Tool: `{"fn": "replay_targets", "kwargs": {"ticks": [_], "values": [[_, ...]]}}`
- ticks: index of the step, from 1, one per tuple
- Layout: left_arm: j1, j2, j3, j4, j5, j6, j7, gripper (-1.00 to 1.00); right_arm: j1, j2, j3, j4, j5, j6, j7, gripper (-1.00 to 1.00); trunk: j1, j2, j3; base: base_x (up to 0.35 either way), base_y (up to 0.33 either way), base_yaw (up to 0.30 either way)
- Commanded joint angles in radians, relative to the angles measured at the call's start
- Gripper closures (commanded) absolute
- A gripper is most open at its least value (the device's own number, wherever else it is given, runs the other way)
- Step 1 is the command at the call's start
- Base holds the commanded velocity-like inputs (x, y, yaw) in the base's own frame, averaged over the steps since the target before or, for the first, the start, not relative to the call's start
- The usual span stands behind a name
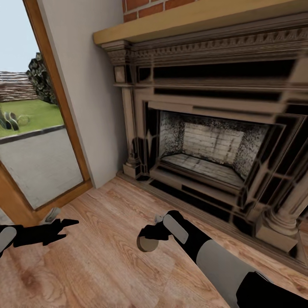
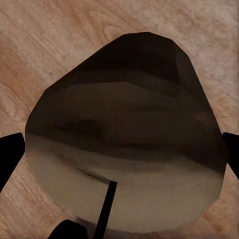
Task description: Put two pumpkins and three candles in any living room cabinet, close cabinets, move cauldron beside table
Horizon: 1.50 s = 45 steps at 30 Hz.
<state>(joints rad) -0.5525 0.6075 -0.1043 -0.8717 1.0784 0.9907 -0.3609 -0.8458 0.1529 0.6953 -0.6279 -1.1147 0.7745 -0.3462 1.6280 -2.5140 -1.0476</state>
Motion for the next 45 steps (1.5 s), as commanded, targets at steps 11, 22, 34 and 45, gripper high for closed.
{"fn": "replay_targets", "kwargs": {"ticks": [11, 22, 34, 45], "values": [[-0.001, 0.0, -0.003, -0.015, -0.006, 0.0, 0.031, -1.0, -0.001, 0.0, 0.003, -0.001, -0.011, 0.0, -0.009, 1.0, 0.0, 0.0, -0.002, 0.0, 0.0, -0.022], [-0.001, 0.0, -0.003, -0.016, -0.006, 0.0, 0.033, -1.0, -0.001, 0.0, 0.003, -0.001, -0.011, 0.0, -0.006, 1.0, -0.004, 0.002, 0.033, -0.149, 0.0, -0.274], [-0.001, 0.0, 0.0, -0.016, -0.006, 0.0, 0.033, -1.0, -0.001, 0.0, 0.003, -0.001, -0.011, -0.001, -0.004, 1.0, -0.007, 0.003, 0.06, -0.102, 0.0, -0.296], [-0.001, 0.0, -0.003, -0.016, -0.006, -0.001, 0.033, -1.0, -0.001, 0.0, 0.003, -0.001, -0.011, -0.003, -0.004, 1.0, -0.007, 0.003, 0.06, -0.078, -0.054, -0.296]]}}
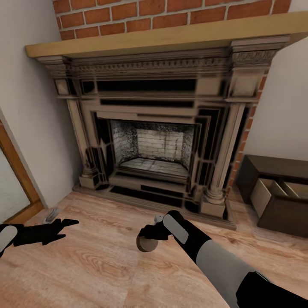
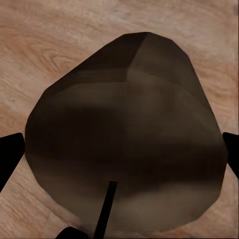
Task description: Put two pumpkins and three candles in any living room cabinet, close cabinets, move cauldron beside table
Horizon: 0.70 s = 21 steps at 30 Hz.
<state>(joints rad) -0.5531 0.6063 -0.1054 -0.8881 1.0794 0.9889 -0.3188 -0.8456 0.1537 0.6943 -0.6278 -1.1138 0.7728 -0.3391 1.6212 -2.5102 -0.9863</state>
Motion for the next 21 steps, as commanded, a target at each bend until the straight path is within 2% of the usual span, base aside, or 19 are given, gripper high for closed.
{"fn": "replay_targets", "kwargs": {"ticks": [1, 9, 12, 16, 21], "values": [[-0.001, 0.001, -0.002, -0.004, -0.008, 0.001, -0.009, -1.0, -0.001, 0.0, 0.004, -0.001, -0.012, -0.001, -0.011, 1.0, -0.001, -0.001, -0.001, -0.157, -0.226, -0.296], [-0.001, -0.002, -0.003, -0.034, -0.009, 0.001, -0.005, -1.0, -0.001, 0.0, 0.004, -0.001, -0.012, -0.001, -0.011, 1.0, -0.001, -0.001, -0.001, -0.107, -0.26, -0.296], [-0.001, -0.003, 0.0, -0.035, -0.009, 0.001, 0.028, -1.0, -0.001, 0.0, 0.004, -0.001, -0.012, -0.002, -0.011, 1.0, -0.001, -0.001, -0.001, -0.012, -0.286, -0.243], [-0.001, -0.006, 0.002, -0.036, -0.007, 0.001, 0.086, -1.0, -0.001, 0.0, 0.004, -0.001, -0.012, -0.003, -0.01, 1.0, -0.001, -0.001, -0.001, -0.002, -0.292, -0.064], [-0.001, -0.008, 0.002, -0.036, -0.007, 0.001, 0.101, -1.0, -0.001, 0.0, 0.004, -0.001, -0.012, -0.004, -0.011, 1.0, -0.001, -0.001, -0.001, 0.0, -0.312, -0.006]]}}
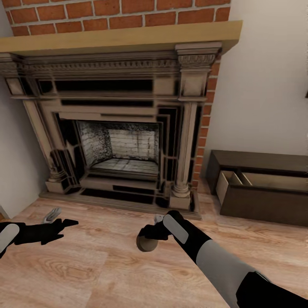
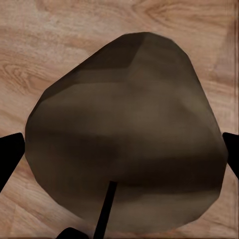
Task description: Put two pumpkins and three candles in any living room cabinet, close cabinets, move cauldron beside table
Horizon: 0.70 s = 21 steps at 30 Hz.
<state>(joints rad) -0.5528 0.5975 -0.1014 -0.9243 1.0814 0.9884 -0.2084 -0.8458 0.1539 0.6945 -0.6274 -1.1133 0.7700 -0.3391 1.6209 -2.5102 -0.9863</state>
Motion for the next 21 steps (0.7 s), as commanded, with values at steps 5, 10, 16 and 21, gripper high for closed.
{"fn": "replay_targets", "kwargs": {"ticks": [5, 10, 16, 21], "values": [[-0.001, 0.0, -0.004, 0.001, -0.009, 0.001, -0.007, -1.0, -0.001, 0.0, 0.003, -0.002, -0.013, -0.003, -0.009, 1.0, 0.0, 0.0, -0.001, 0.0, -0.316, -0.009], [-0.001, -0.002, -0.008, 0.001, -0.01, 0.001, -0.005, -1.0, -0.001, -0.001, 0.003, -0.002, -0.013, -0.004, -0.008, 1.0, 0.0, 0.0, 0.0, 0.0, -0.317, -0.194], [-0.001, -0.003, -0.012, 0.0, -0.011, 0.0, -0.004, -1.0, -0.001, -0.001, 0.004, -0.002, -0.013, -0.01, 0.012, 1.0, 0.0, 0.0, 0.0, 0.0, -0.317, -0.055], [-0.001, -0.004, -0.015, -0.001, -0.011, 0.0, -0.003, -1.0, -0.001, -0.001, 0.005, -0.002, -0.012, -0.011, 0.021, 1.0, 0.0, 0.0, 0.0, 0.0, -0.317, -0.003]]}}
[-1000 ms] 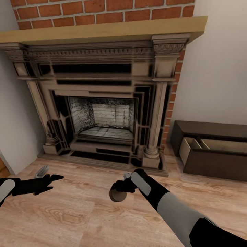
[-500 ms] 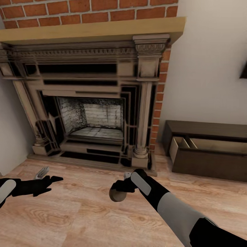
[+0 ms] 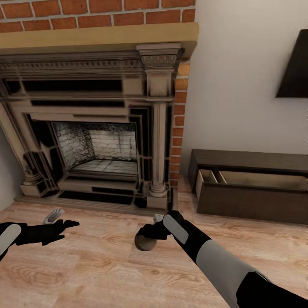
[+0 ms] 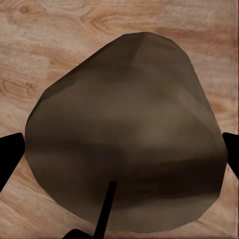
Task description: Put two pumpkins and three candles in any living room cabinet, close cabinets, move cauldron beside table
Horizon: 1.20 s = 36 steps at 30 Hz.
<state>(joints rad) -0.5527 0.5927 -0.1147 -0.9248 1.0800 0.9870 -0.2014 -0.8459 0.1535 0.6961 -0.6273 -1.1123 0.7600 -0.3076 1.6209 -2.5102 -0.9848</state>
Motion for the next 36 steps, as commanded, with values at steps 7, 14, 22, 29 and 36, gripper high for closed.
{"fn": "replay_targets", "kwargs": {"ticks": [7, 14, 22, 29, 36], "values": [[-0.001, 0.001, -0.003, 0.0, -0.009, -0.001, -0.009, -1.0, -0.001, -0.001, -0.001, -0.001, -0.013, -0.002, -0.013, 1.0, 0.0, 0.0, -0.001, 0.0, -0.317, 0.0], [-0.001, 0.0, 0.003, -0.022, -0.008, -0.004, 0.048, -1.0, -0.001, 0.0, -0.047, -0.001, -0.013, 0.001, -0.015, 1.0, 0.0, 0.0, -0.001, 0.0, -0.317, 0.0], [-0.001, -0.001, 0.0, -0.043, -0.009, -0.005, 0.055, -1.0, -0.001, 0.0, -0.049, -0.001, -0.014, 0.001, -0.013, 1.0, 0.0, 0.0, -0.001, 0.0, -0.317, -0.103], [-0.001, -0.001, 0.0, -0.043, -0.008, -0.005, 0.075, -1.0, -0.001, -0.001, -0.049, -0.001, -0.013, 0.004, -0.014, 1.0, 0.0, 0.0, -0.001, 0.049, -0.317, -0.283], [0.0, -0.036, -0.001, -0.044, -0.008, -0.006, 0.171, -1.0, -0.001, -0.043, -0.083, -0.002, -0.011, 0.056, -0.042, 1.0, 0.0, 0.0, -0.001, 0.075, -0.317, -0.19]]}}
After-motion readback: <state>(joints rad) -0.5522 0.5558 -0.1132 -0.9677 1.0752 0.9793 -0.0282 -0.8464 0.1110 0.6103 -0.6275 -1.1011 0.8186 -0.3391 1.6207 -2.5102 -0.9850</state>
